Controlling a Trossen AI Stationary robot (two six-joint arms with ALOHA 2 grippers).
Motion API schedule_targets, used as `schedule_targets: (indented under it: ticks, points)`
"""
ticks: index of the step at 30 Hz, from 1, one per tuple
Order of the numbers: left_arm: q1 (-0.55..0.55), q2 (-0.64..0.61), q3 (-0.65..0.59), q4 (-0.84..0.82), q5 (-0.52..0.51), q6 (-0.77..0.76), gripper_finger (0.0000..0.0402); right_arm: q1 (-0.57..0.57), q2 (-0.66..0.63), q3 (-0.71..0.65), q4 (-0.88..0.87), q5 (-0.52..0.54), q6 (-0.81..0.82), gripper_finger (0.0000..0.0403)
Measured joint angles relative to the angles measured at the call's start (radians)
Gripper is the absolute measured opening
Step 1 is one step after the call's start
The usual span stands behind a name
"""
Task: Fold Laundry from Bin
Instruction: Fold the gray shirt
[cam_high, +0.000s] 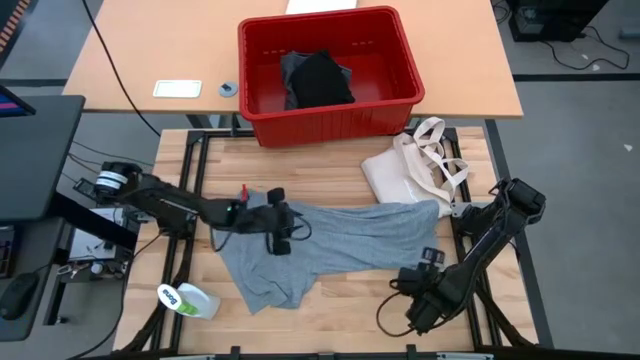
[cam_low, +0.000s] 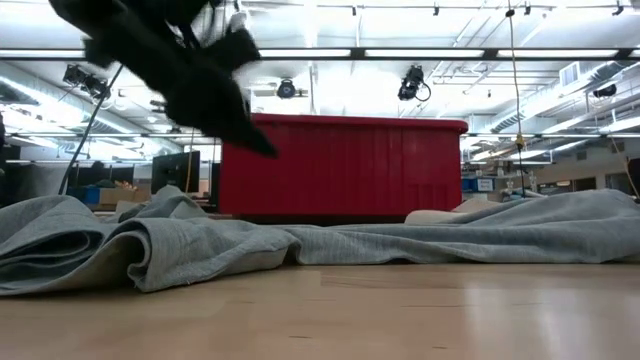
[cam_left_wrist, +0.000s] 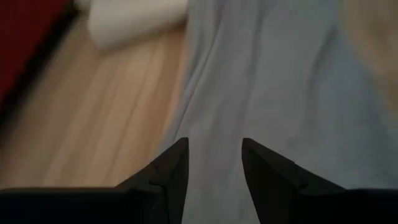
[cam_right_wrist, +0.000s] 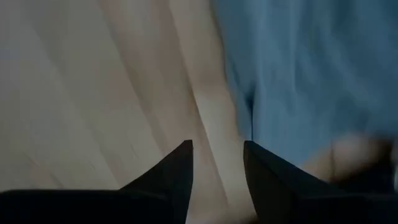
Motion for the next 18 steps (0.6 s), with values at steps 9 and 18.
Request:
schedule_targets:
  ticks: [9,18]
  points:
    - [-0.152,-0.058,-0.098,0.377,-0.037,0.298,0.0153,-0.045,-0.001,-0.054,0.248,0.418,-0.171,0.0137]
    - [-0.075,-0.058,-0.23,0.68,-0.041,0.338,0.0153,-0.178,-0.038,-0.399,0.87,0.613,-0.566,0.0107]
